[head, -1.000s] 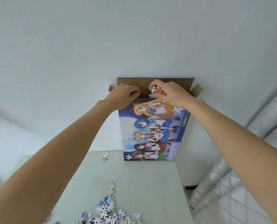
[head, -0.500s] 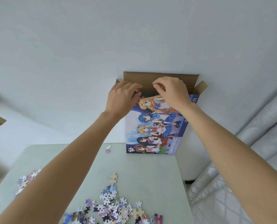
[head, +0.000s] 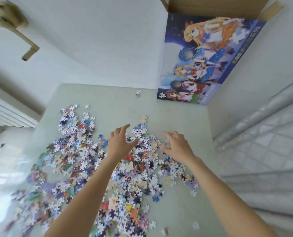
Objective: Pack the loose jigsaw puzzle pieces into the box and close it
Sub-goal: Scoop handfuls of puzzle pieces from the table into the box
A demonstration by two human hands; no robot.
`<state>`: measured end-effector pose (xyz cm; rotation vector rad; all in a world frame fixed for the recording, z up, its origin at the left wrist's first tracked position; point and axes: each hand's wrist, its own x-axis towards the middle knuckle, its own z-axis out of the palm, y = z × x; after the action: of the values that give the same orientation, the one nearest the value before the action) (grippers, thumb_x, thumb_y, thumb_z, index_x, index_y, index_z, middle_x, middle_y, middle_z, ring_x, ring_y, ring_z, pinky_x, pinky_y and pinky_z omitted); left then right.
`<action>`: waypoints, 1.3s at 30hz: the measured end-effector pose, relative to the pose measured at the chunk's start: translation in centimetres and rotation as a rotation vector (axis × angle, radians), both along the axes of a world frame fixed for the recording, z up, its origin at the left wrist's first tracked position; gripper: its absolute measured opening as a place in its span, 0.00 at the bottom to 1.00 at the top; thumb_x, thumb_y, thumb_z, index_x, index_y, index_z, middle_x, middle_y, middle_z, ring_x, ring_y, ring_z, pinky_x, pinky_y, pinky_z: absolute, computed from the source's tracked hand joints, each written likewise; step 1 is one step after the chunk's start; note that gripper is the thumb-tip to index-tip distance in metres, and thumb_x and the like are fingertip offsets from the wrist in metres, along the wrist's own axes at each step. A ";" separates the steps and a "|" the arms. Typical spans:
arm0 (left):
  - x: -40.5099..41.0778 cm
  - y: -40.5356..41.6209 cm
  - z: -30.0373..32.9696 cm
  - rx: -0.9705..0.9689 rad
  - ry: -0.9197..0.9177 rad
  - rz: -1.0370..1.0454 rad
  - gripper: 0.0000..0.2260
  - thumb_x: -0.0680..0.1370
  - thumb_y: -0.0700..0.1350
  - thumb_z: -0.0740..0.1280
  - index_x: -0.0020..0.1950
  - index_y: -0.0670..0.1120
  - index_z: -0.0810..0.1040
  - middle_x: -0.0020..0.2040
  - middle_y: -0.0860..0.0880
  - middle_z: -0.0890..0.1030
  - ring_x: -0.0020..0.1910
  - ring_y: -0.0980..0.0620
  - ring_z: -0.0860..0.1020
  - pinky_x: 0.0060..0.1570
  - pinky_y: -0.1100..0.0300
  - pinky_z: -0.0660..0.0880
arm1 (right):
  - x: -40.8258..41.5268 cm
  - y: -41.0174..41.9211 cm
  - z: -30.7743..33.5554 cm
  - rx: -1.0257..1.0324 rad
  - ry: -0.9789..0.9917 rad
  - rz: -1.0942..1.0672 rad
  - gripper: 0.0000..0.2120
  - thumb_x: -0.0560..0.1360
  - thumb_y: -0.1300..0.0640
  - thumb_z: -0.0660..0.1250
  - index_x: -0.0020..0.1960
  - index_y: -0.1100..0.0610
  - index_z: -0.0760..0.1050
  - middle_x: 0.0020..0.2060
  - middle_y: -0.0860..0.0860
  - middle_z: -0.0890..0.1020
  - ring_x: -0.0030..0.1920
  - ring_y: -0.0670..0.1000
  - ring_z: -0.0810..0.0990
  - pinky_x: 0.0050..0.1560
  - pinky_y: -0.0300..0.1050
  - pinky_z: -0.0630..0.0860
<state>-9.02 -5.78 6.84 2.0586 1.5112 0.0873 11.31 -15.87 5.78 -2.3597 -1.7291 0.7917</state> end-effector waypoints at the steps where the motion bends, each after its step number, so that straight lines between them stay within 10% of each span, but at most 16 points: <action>1: -1.6 -0.9 -1.3 -0.053 0.118 0.004 0.37 0.70 0.62 0.68 0.74 0.54 0.56 0.72 0.44 0.62 0.71 0.42 0.60 0.68 0.44 0.61 | -1.1 -0.7 -1.4 -0.101 -0.010 -0.032 0.33 0.74 0.40 0.62 0.74 0.46 0.54 0.71 0.53 0.60 0.70 0.57 0.59 0.65 0.56 0.65; 5: -6.8 -4.1 -4.2 -0.250 0.345 0.032 0.54 0.60 0.72 0.68 0.75 0.58 0.41 0.76 0.44 0.41 0.74 0.38 0.44 0.68 0.35 0.51 | -4.5 -2.9 -5.2 -0.262 -0.002 -0.262 0.44 0.67 0.28 0.60 0.75 0.42 0.45 0.75 0.53 0.46 0.74 0.63 0.45 0.69 0.68 0.53; 10: -9.0 -7.3 -5.6 -0.259 0.420 -0.095 0.56 0.58 0.74 0.67 0.74 0.59 0.35 0.76 0.48 0.38 0.75 0.40 0.42 0.69 0.35 0.50 | -10.6 -3.3 -6.1 -0.185 -0.016 -0.129 0.48 0.65 0.25 0.59 0.75 0.41 0.38 0.76 0.53 0.42 0.75 0.60 0.45 0.70 0.68 0.51; 18: -8.6 -7.8 -6.6 -0.140 0.229 -0.088 0.49 0.62 0.58 0.76 0.74 0.60 0.48 0.73 0.49 0.55 0.70 0.46 0.58 0.62 0.53 0.71 | -14.1 -1.3 -5.6 -0.044 0.030 -0.036 0.45 0.66 0.43 0.74 0.73 0.41 0.50 0.62 0.54 0.66 0.53 0.49 0.71 0.49 0.41 0.76; 23: -9.1 -7.4 -6.8 -0.104 0.097 -0.056 0.37 0.68 0.51 0.74 0.72 0.59 0.59 0.69 0.52 0.63 0.64 0.52 0.67 0.55 0.61 0.75 | -12.8 -0.2 -5.3 -0.057 0.047 0.017 0.30 0.71 0.53 0.71 0.67 0.45 0.62 0.58 0.52 0.71 0.40 0.46 0.74 0.31 0.31 0.65; 28: -9.7 -7.1 -6.4 -0.074 0.020 -0.055 0.28 0.72 0.51 0.71 0.69 0.55 0.66 0.67 0.53 0.68 0.59 0.54 0.74 0.60 0.62 0.72 | -13.4 0.3 -4.8 -0.112 0.115 0.083 0.36 0.67 0.47 0.74 0.69 0.44 0.60 0.67 0.54 0.63 0.55 0.52 0.74 0.47 0.42 0.76; 32: -9.9 -6.9 -6.4 -0.081 -0.003 -0.052 0.25 0.73 0.45 0.71 0.68 0.53 0.69 0.66 0.51 0.70 0.55 0.54 0.76 0.56 0.65 0.70 | -13.8 0.6 -3.7 -0.237 0.290 0.023 0.39 0.66 0.44 0.74 0.71 0.44 0.59 0.71 0.53 0.56 0.69 0.56 0.63 0.65 0.54 0.66; 39: -10.0 -6.9 -6.4 -0.066 0.020 -0.088 0.25 0.73 0.47 0.70 0.68 0.52 0.68 0.63 0.51 0.71 0.48 0.55 0.77 0.48 0.65 0.76 | -13.9 1.8 -3.0 -0.236 0.394 -0.101 0.21 0.73 0.46 0.68 0.64 0.45 0.69 0.67 0.52 0.63 0.65 0.54 0.68 0.61 0.50 0.65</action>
<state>-19.06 -12.65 0.46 2.0757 1.4145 -0.0168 -2.60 -14.05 2.77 -2.2043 -1.4111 1.3976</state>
